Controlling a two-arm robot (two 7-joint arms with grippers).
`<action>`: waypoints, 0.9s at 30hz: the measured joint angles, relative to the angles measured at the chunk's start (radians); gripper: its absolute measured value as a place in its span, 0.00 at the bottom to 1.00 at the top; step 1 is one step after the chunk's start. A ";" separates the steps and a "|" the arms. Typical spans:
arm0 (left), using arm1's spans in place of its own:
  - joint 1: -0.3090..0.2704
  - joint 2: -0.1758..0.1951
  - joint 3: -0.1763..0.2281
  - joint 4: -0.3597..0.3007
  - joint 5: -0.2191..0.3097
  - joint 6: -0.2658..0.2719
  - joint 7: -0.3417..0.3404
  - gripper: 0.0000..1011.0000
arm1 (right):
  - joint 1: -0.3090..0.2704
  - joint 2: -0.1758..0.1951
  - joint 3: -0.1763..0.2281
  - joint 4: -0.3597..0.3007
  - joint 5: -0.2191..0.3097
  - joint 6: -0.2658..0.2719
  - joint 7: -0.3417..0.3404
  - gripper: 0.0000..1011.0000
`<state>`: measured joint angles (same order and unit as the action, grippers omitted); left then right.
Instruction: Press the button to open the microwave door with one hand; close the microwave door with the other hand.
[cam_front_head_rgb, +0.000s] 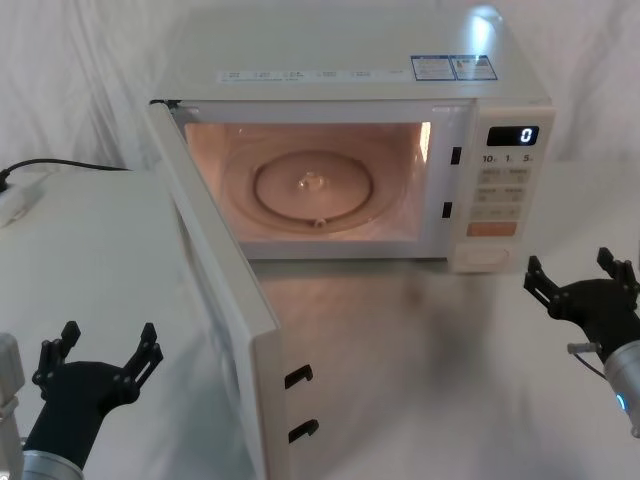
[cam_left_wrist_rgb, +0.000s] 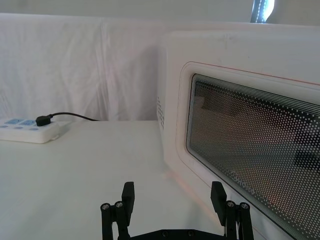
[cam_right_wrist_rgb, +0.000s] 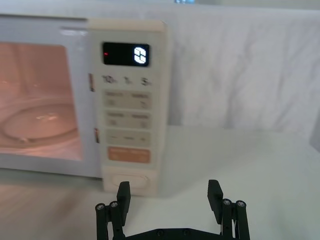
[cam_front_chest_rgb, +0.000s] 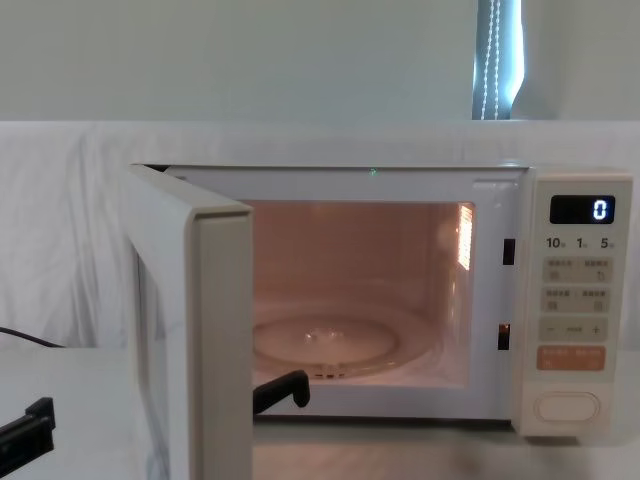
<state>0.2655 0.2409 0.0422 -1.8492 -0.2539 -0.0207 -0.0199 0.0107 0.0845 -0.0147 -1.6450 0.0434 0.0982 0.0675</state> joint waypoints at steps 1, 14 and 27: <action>0.000 0.000 0.000 0.000 0.000 0.000 0.000 0.99 | -0.001 -0.001 0.003 0.002 0.001 -0.001 -0.001 0.99; 0.000 0.000 0.000 0.000 0.000 0.000 0.000 0.99 | -0.019 -0.016 0.029 0.030 0.005 -0.019 -0.013 0.99; 0.000 0.000 0.000 0.000 0.000 0.000 0.000 0.99 | -0.017 -0.016 0.029 0.030 0.006 -0.019 -0.013 0.99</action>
<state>0.2655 0.2409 0.0422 -1.8492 -0.2538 -0.0208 -0.0200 -0.0067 0.0688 0.0141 -1.6152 0.0490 0.0789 0.0548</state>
